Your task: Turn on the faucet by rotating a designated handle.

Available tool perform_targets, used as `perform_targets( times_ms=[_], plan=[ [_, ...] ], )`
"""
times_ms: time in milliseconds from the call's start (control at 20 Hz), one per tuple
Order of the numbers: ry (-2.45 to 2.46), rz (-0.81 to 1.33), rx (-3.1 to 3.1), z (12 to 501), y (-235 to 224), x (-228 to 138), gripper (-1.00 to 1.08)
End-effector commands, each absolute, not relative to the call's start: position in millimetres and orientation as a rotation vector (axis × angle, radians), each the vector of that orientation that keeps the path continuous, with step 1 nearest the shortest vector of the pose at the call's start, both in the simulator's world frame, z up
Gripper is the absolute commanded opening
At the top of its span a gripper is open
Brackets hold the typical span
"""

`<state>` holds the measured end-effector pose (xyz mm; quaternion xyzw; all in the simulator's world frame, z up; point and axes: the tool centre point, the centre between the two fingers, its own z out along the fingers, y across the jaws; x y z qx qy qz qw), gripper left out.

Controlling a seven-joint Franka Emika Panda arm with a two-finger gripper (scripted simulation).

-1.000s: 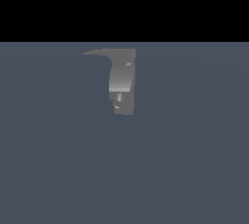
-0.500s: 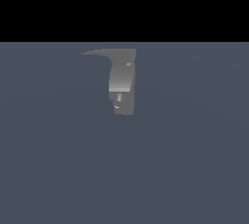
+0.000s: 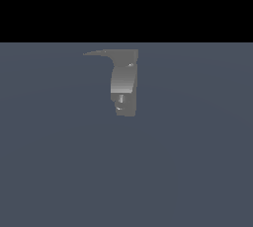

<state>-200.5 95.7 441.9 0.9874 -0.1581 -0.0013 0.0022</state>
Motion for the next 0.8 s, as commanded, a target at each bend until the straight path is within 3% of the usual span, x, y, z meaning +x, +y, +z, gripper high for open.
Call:
perform_targets(
  times_ms=[0, 750],
  plan=[
    [-0.576, -0.005, 3.085, 434.6, 105.9, -190.8, -1.00],
    [-1.033, -0.007, 2.971, 393.0, 153.4, -122.9, -1.00]
  ],
)
